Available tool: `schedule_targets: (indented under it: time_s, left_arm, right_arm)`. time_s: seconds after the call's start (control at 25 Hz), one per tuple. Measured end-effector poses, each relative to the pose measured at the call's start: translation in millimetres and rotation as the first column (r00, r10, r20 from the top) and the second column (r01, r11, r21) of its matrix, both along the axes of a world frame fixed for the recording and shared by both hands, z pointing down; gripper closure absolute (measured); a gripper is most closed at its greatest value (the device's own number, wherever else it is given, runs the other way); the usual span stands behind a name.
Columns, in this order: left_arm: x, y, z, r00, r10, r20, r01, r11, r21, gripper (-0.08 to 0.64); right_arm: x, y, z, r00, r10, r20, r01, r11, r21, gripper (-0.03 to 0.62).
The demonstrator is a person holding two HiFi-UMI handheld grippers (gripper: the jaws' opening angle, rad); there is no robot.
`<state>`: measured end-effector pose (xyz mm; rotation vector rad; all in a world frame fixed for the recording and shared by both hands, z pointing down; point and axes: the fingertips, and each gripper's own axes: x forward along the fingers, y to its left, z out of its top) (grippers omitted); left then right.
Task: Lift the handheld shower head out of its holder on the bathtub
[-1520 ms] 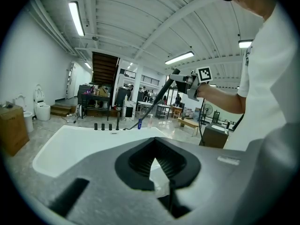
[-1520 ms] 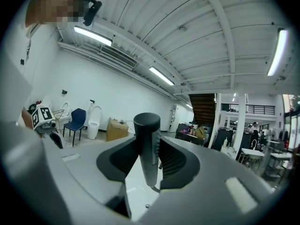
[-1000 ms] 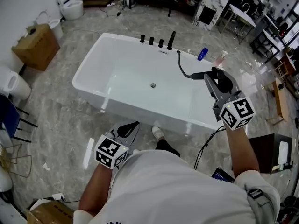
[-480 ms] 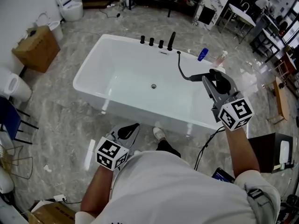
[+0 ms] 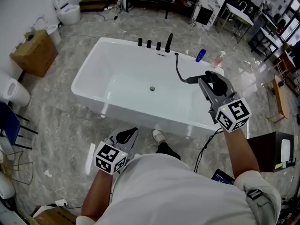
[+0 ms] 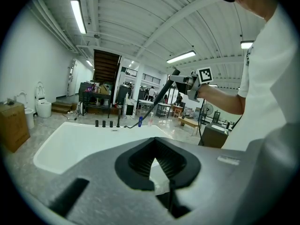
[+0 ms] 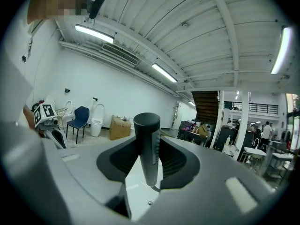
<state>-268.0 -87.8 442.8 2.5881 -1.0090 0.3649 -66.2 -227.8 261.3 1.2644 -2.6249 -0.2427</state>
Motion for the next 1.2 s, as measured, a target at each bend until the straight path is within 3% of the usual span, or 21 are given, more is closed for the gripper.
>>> schedule_targets:
  time_s: [1.2]
  left_arm:
    - [11, -3, -1, 1.0, 0.006, 0.001, -0.005, 1.0, -0.028, 0.552]
  right_arm:
    - [10, -11, -7, 1.0, -0.016, -0.002, 0.016, 1.0, -0.024, 0.446]
